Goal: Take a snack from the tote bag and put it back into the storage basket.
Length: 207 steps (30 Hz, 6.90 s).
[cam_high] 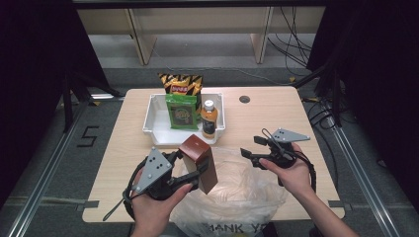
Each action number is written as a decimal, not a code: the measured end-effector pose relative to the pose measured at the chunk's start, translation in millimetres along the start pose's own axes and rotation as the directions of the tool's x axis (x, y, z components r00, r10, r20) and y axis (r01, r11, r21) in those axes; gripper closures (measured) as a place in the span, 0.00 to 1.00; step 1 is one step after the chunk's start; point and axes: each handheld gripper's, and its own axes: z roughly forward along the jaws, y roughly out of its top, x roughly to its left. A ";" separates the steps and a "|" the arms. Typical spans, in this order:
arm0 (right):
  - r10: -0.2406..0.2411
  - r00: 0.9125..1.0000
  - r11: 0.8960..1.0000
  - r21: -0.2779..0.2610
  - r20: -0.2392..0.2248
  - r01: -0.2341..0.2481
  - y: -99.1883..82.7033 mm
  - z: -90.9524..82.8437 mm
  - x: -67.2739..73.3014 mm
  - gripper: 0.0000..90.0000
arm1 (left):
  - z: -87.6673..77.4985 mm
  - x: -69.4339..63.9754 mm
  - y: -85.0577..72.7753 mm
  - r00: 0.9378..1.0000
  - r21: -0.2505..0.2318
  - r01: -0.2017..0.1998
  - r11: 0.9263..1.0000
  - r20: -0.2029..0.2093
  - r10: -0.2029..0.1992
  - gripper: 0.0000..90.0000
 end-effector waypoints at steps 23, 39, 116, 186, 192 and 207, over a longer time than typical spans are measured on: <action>-0.012 1.000 1.000 0.007 -0.002 0.012 -1.1 1.2 -0.2 0.33 | -1.5 15.7 21.9 0.999 -0.032 0.002 0.999 -0.047 -0.003 0.41; -0.034 0.999 0.999 0.011 0.001 0.034 -1.2 1.0 -0.1 0.33 | -1.8 32.2 26.7 0.993 -0.036 -0.001 0.999 -0.116 -0.003 0.41; 0.011 1.000 1.000 0.015 -0.028 -0.010 -4.2 3.7 4.6 0.33 | 28.5 96.4 12.2 0.961 -0.034 0.011 0.999 -0.274 -0.020 0.41; 0.004 0.999 1.000 0.026 -0.049 -0.003 -6.9 3.6 6.9 0.32 | 70.0 153.2 -12.2 0.899 0.015 0.045 0.999 -0.437 -0.034 0.41; 0.004 0.999 0.999 0.034 -0.047 -0.003 -7.2 3.3 7.1 0.32 | 73.2 157.0 -14.0 0.893 0.017 0.047 0.999 -0.448 -0.034 0.41; -0.015 0.998 1.000 0.020 -0.053 0.016 -7.5 5.1 6.5 0.32 | 78.6 166.9 -17.0 0.882 0.021 0.058 0.998 -0.470 -0.041 0.41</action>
